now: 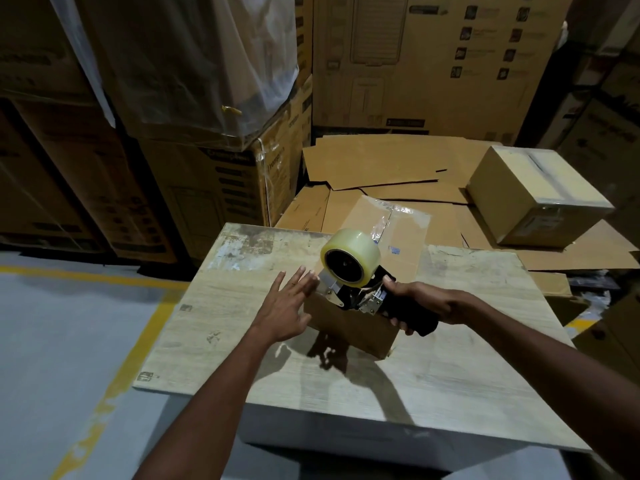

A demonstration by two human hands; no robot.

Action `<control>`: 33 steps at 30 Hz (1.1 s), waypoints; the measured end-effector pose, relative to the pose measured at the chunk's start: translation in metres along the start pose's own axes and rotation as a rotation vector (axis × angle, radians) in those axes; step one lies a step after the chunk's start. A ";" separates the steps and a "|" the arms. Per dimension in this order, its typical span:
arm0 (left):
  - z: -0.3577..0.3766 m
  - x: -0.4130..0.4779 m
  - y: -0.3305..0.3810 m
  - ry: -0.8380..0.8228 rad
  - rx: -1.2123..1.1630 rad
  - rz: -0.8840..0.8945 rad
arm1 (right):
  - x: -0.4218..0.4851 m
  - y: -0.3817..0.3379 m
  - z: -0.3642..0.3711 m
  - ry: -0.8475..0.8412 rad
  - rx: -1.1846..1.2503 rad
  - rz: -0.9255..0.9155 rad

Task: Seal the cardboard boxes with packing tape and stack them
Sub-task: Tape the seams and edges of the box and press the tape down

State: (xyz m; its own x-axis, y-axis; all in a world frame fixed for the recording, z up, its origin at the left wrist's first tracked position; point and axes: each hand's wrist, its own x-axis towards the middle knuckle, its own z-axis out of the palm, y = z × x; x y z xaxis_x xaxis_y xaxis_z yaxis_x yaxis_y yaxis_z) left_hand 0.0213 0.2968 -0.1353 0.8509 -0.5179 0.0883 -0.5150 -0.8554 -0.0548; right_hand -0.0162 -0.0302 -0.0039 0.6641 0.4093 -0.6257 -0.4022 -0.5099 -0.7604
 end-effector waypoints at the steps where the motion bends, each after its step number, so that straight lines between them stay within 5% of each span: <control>1: -0.002 0.000 0.002 -0.011 -0.008 -0.024 | 0.000 0.000 0.003 0.013 0.004 0.003; 33: -0.038 0.006 0.061 -0.167 -0.072 -0.183 | -0.053 0.052 -0.013 0.202 -0.050 -0.090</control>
State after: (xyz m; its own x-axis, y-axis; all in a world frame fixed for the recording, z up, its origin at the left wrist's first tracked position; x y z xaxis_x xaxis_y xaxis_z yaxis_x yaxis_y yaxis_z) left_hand -0.0087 0.2417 -0.1000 0.9328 -0.3523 -0.0754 -0.3519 -0.9358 0.0182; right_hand -0.0640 -0.0881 -0.0081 0.8106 0.2975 -0.5044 -0.3075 -0.5168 -0.7990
